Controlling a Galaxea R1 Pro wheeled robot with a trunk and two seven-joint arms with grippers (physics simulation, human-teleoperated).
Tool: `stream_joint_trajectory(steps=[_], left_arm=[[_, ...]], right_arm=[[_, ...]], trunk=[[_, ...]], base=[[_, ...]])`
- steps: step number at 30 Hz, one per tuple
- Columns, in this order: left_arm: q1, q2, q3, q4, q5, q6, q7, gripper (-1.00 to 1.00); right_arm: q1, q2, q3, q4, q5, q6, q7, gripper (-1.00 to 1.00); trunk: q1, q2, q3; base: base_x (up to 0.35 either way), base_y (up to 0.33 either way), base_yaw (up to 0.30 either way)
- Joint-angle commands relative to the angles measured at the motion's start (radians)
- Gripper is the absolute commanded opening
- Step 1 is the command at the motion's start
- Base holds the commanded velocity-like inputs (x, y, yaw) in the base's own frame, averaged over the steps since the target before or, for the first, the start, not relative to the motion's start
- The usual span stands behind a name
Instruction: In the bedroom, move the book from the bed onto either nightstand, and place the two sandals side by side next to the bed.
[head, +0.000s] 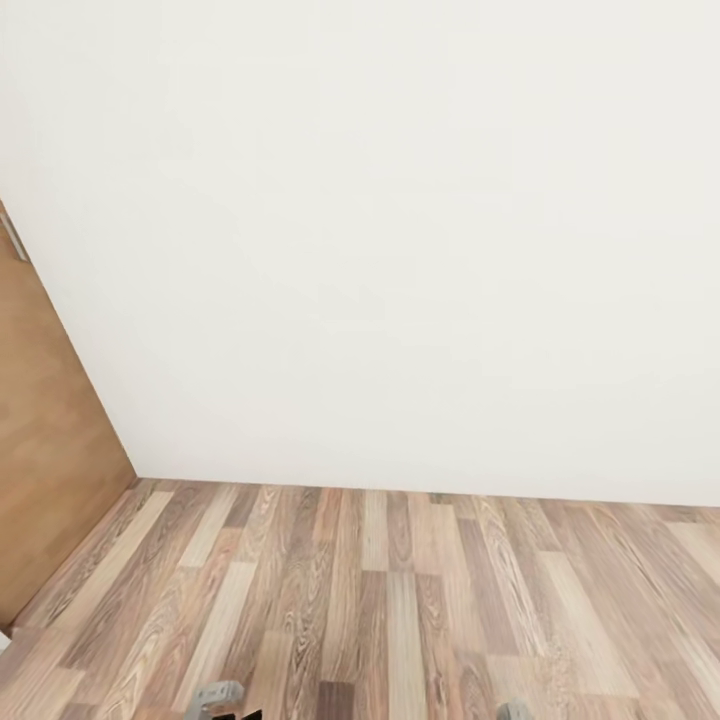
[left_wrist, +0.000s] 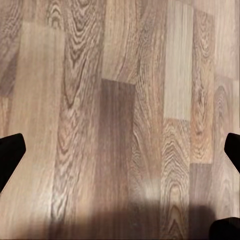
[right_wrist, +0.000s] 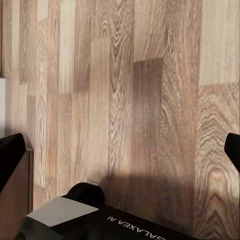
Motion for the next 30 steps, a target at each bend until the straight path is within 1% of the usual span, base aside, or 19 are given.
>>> stream_joint_trajectory(steps=[1,30], left_arm=[[-0.001,0.0,0.008,0.001,-0.011,-0.005,-0.002,1.0],[-0.001,0.0,0.007,0.001,-0.011,-0.005,-0.001,1.0]], right_arm=[[-0.002,0.0,0.004,0.005,-0.01,-0.005,0.004,1.0],[-0.002,-0.001,0.004,0.005,-0.01,-0.006,0.004,1.0]], trunk=[[0.001,0.0,-0.001],[0.001,0.0,-0.001]], base=[[0.33,0.0,0.0],[0.33,0.0,0.0]])
